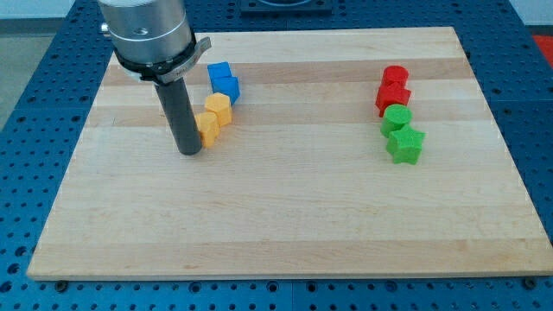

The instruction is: Move the yellow heart bottom to the yellow hexagon

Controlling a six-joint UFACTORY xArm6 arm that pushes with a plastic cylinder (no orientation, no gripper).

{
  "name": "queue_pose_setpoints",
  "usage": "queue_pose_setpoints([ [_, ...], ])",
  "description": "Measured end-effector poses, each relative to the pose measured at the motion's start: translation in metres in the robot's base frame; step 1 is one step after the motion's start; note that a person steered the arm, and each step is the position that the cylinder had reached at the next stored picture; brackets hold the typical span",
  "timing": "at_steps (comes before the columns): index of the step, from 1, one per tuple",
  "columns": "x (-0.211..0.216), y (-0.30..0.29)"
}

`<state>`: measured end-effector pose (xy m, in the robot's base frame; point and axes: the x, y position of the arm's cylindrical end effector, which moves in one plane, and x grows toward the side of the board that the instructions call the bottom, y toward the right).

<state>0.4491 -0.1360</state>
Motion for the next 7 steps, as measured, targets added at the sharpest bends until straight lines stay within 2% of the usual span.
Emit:
queue_pose_setpoints([
  [2,0.012,-0.032],
  [3,0.001,-0.038],
  [4,-0.017,-0.030],
  [7,-0.021,0.015],
])
